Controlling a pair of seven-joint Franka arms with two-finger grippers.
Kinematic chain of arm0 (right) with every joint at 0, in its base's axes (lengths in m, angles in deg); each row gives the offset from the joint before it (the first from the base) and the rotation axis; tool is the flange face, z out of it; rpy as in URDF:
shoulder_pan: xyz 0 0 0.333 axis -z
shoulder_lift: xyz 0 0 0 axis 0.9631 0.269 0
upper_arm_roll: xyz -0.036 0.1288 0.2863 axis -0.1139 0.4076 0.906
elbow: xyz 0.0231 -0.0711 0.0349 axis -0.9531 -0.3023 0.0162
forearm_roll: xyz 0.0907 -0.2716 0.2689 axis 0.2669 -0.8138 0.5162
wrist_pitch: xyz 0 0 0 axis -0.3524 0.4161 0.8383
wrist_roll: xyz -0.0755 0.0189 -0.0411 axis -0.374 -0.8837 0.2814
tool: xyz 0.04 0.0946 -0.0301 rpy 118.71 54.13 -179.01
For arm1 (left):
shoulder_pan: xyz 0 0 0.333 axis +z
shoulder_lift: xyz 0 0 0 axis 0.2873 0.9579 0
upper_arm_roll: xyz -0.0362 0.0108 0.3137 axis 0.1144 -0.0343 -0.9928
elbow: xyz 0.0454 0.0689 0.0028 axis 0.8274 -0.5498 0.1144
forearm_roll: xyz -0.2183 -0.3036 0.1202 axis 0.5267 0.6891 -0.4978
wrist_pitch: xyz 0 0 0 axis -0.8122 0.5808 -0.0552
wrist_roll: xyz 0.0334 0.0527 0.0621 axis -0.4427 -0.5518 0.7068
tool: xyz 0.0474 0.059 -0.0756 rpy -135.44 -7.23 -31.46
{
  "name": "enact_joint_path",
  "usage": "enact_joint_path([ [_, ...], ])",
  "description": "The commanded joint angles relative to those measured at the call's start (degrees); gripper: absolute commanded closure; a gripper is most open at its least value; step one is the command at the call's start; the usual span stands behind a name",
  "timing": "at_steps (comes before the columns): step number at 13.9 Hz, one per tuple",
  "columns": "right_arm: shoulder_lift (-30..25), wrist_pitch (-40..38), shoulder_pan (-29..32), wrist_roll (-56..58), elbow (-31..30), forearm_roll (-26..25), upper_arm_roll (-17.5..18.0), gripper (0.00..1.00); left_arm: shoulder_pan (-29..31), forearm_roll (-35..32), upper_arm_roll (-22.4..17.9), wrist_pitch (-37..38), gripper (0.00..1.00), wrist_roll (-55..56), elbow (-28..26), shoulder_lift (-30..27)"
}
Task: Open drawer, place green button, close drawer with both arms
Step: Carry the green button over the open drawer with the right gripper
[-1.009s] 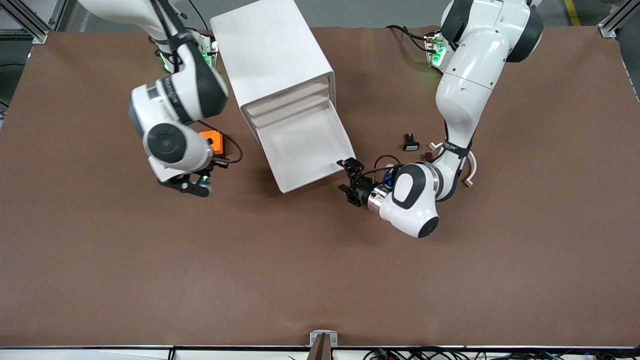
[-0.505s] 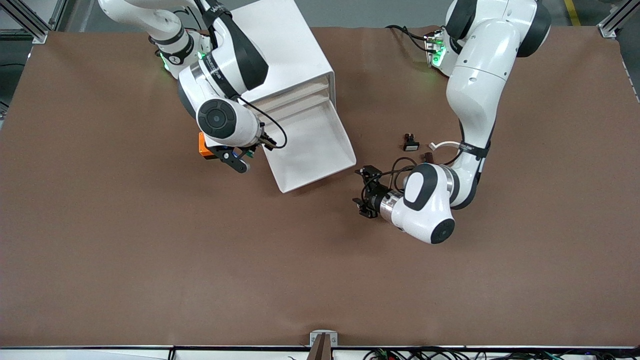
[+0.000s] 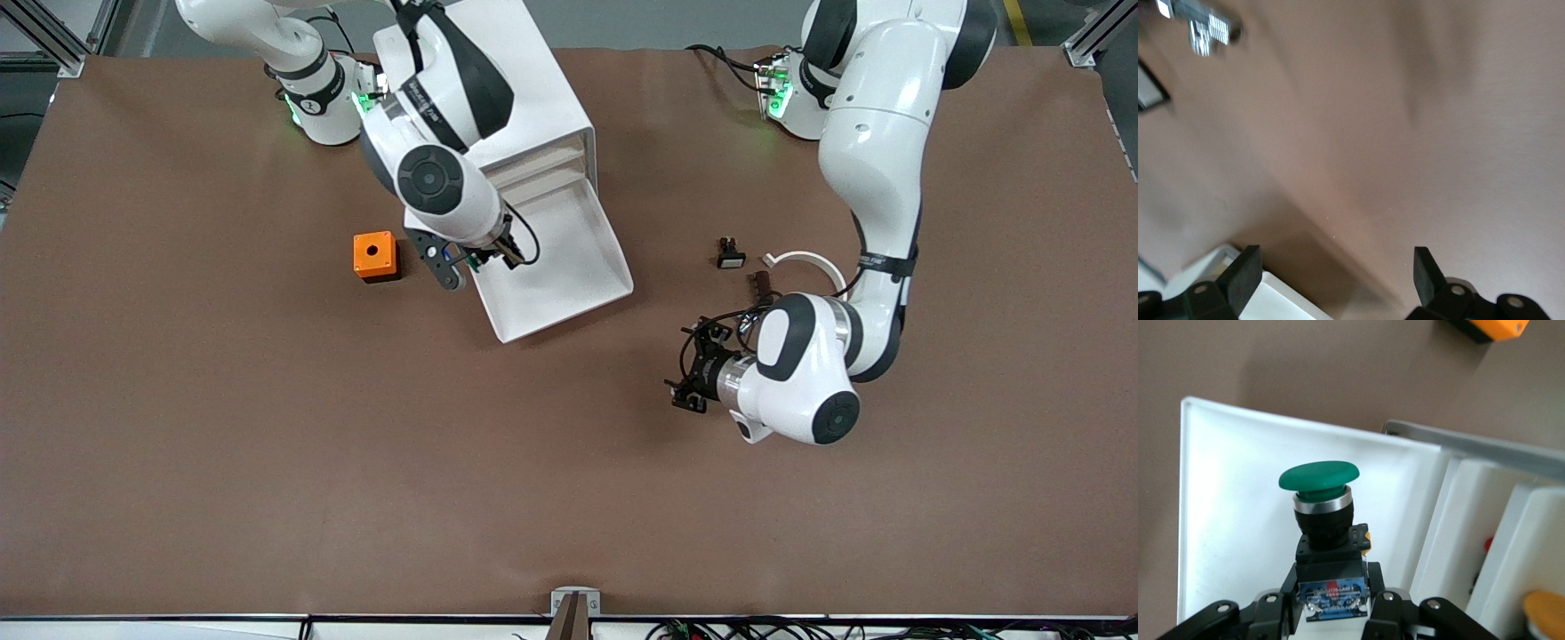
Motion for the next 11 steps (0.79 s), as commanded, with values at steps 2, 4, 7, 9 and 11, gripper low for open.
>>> enact_joint_path([
  [2,3.9,4.9,-3.1,-6.1,0.3,0.8,-0.6,0.76,-0.5,-7.0,-0.9,0.2,0.00,-10.1,-0.6,-5.1],
  [4,5.5,6.9,-4.2,-6.9,0.4,0.8,-0.6,0.76,-0.4,-9.0,-0.9,0.2,0.00,-12.3,-0.7,-5.7],
  [7,7.3,8.9,-4.6,-7.0,0.6,0.9,-0.6,0.76,-0.3,-15.3,-0.5,0.2,0.00,-16.2,-1.0,-8.5],
  [9,8.3,9.7,-4.6,-7.0,0.8,1.0,-0.5,0.76,-0.3,-18.4,-0.5,0.2,0.00,-21.8,-1.2,-9.9],
  [11,8.9,10.4,-4.7,-6.9,0.8,1.0,-0.5,0.76,-0.2,-19.2,-0.7,0.5,0.00,-22.7,-1.4,-10.8],
])
